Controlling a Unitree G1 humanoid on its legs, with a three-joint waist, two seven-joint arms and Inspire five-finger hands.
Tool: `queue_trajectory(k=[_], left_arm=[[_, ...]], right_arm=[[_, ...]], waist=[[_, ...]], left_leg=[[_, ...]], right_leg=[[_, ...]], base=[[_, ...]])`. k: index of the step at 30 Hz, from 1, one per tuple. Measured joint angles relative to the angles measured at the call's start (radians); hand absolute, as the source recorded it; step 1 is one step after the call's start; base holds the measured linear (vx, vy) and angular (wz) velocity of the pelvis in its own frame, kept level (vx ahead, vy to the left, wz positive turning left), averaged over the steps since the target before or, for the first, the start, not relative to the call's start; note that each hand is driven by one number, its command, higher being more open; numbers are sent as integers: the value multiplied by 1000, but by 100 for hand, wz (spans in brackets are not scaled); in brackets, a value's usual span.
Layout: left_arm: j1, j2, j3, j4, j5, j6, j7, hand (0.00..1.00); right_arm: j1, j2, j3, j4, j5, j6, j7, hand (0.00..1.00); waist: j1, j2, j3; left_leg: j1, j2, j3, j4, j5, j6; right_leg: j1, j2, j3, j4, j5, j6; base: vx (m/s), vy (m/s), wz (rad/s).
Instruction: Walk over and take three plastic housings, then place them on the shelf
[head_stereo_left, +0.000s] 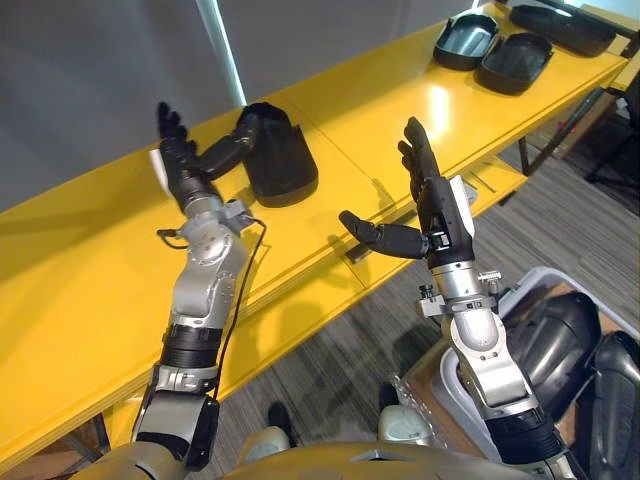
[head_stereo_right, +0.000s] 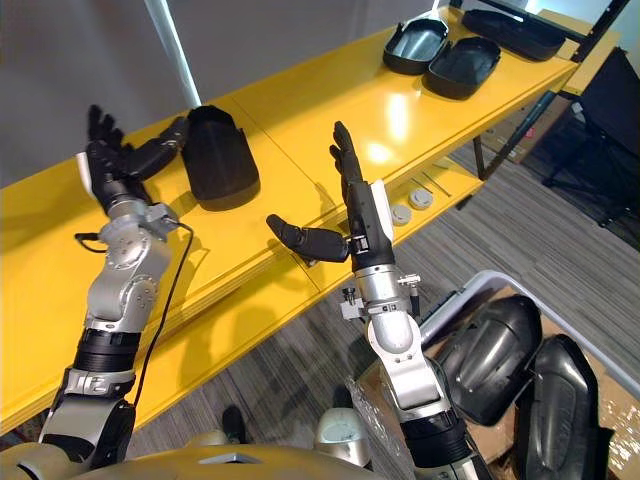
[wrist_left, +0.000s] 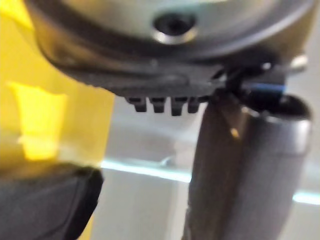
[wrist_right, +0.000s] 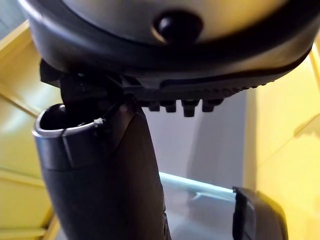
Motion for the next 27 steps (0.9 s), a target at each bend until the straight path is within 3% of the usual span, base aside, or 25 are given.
queue_trajectory(k=[3, 6, 11, 18, 22, 27], left_arm=[[43, 6, 37, 0, 41, -39, 31, 100], [113, 5, 55, -36, 55, -105, 27, 100], [326, -21, -37, -319, 29, -186, -139, 100], [539, -79, -99, -375, -15, -248, -430, 100], [593, -82, -102, -374, -53, -256, -535, 100], [620, -84, -108, -374, -106, -282, -621, 100]], right_arm=[[-37, 4, 40, 59, 42, 1, 23, 100], [-80, 15, 115, 106, 74, 24, 38, 100], [-163, 71, 203, 169, 77, 47, 54, 100], [-238, 127, 224, 203, 102, 47, 67, 100], [-253, 127, 233, 240, 104, 56, 59, 100], [-260, 134, 237, 315, 107, 121, 17, 100]], waist=[[13, 6, -18], [51, 10, -32], [100, 11, -33], [134, 14, -35], [141, 15, -35], [150, 15, -36]], left_leg=[[0, -1, -26, -21, 16, 0], [-1, -3, -49, -43, 36, 0], [-3, -17, -107, -62, 59, 4], [-3, -25, -144, -66, 68, 3], [-7, -27, -167, -70, 72, -1], [-23, -29, -185, -70, 82, 1]], right_leg=[[14, 0, -29, -12, 1, -1], [17, 0, -53, -12, 0, -2], [50, -10, -111, -21, -2, -5], [76, -17, -153, -28, -4, -6], [86, -18, -179, -28, -7, -10], [83, -18, -195, -27, -7, -10]], base=[[-37, -17, 28], [-37, -10, 24], [-25, 0, 33], [-42, 1, 17], [-46, -15, 17], [-34, -10, 11]])
